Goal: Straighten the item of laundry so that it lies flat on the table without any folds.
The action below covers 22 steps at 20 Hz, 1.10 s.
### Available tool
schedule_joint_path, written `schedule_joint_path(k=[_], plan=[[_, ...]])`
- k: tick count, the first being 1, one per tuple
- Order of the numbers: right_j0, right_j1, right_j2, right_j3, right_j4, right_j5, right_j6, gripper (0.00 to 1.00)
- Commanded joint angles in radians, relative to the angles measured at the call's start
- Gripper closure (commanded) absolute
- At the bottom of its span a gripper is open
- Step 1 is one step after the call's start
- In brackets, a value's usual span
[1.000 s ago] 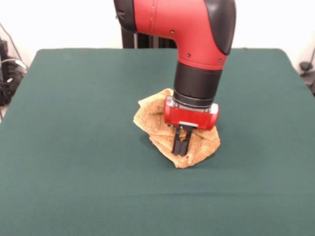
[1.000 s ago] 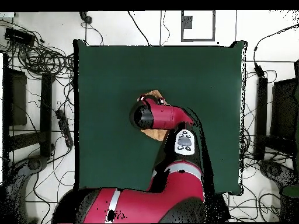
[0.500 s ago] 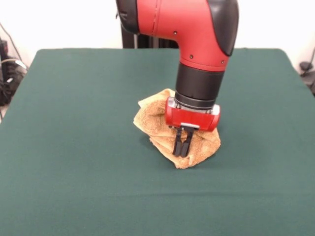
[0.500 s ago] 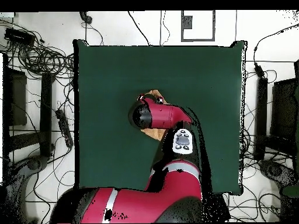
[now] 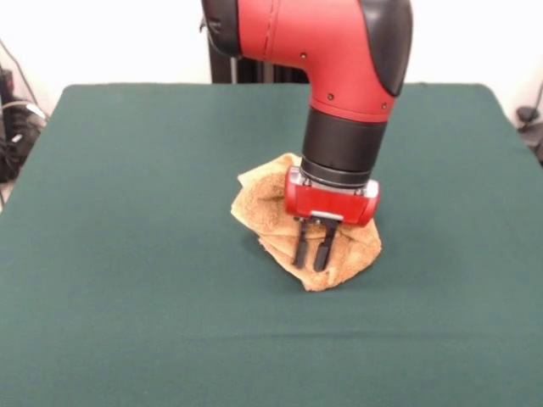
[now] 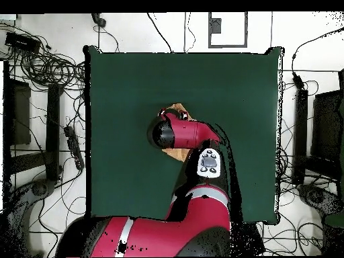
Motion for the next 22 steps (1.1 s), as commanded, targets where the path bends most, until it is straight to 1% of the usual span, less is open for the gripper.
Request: schedule_joint_path(k=[1,3,7,10,12,16,20,21,22], plan=[[-0.015,0.095,0.166,-0.011,0.017,0.013,0.109,0.0],[-0.02,0.097,0.174,-0.008,0.014,0.008,0.106,0.0],[-0.002,0.098,0.152,-0.02,0.005,-0.002,0.107,0.0],[-0.003,0.116,0.152,-0.035,0.008,0.01,0.102,0.0],[-0.015,0.136,0.167,-0.046,0.012,0.022,0.095,0.0],[-0.055,0.195,0.224,-0.075,0.007,-0.021,0.082,0.0],[-0.047,0.213,0.215,-0.095,0.017,-0.033,0.099,0.0],[-0.055,0.216,0.224,-0.103,0.006,-0.04,0.085,0.0],[-0.081,0.218,0.258,-0.106,-0.013,-0.03,0.05,0.0]])
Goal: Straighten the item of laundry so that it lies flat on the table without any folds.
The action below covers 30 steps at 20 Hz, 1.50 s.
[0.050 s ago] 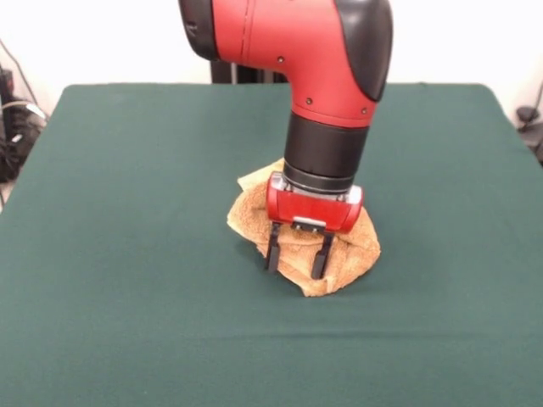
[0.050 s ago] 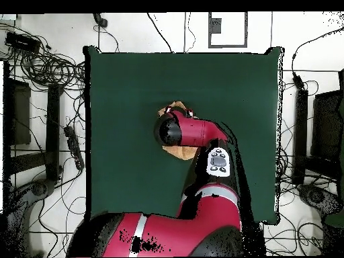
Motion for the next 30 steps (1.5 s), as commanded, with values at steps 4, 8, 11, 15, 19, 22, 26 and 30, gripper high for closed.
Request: schedule_joint_path(k=[4,8,11,15,19,22,26,30], plan=[[-0.061,0.215,0.265,-0.099,-0.042,-0.018,0.018,1.0],[-0.056,0.215,0.259,-0.102,-0.043,-0.017,0.03,1.0],[-0.046,0.213,0.247,-0.101,-0.042,-0.023,0.047,1.0],[-0.04,0.212,0.24,-0.101,-0.036,-0.013,0.058,1.0],[-0.007,0.191,0.195,-0.086,-0.015,-0.016,0.104,1.0],[0.012,0.181,0.171,-0.078,-0.008,-0.017,0.121,1.0],[0.038,0.176,0.136,-0.081,0.002,0.008,0.131,0.0],[0.042,0.168,0.133,-0.077,0.005,0.038,0.124,0.0]])
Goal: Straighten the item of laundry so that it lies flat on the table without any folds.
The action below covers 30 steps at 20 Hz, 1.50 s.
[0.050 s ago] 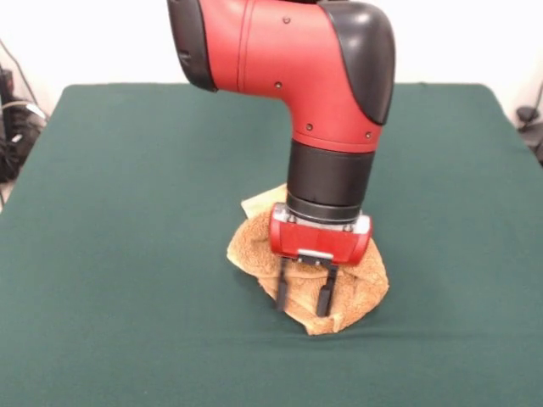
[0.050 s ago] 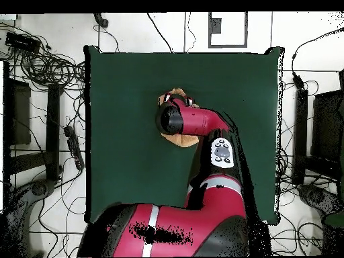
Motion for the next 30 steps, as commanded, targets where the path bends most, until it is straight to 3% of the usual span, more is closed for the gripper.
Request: schedule_joint_path(k=[1,5,14,19,23,30], plan=[[0.065,0.121,0.098,0.038,0.003,0.052,0.114,0.0],[0.079,0.11,0.085,0.026,0.001,0.128,0.088,0.0],[0.069,0.088,0.117,0.04,-0.021,0.149,0.042,0.0],[0.088,0.003,0.136,0.097,-0.002,0.212,0.051,0.0],[0.168,-0.086,0.047,0.082,0.027,0.356,0.098,0.0],[0.184,-0.115,0.047,0.041,0.031,0.415,0.105,0.0]])
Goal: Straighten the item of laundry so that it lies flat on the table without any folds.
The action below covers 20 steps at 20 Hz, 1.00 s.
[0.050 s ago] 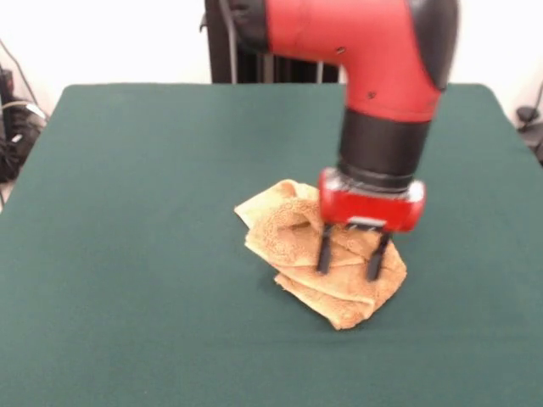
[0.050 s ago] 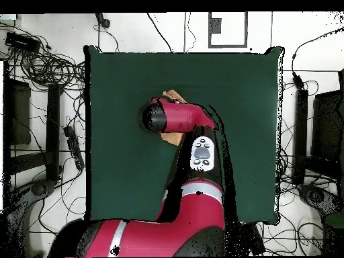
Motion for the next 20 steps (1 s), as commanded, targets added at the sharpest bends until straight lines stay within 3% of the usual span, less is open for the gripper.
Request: schedule_joint_path(k=[1,5,10,20], plan=[[0.064,-0.036,0.082,0.043,0.031,0.173,0.108,0.0],[0.044,0.036,0.122,0.048,0.023,0.027,0.124,0.0],[-0.001,0.185,0.179,-0.021,-0.008,-0.163,0.101,0.0],[-0.03,0.263,0.204,-0.063,-0.007,-0.243,0.094,0.0]])
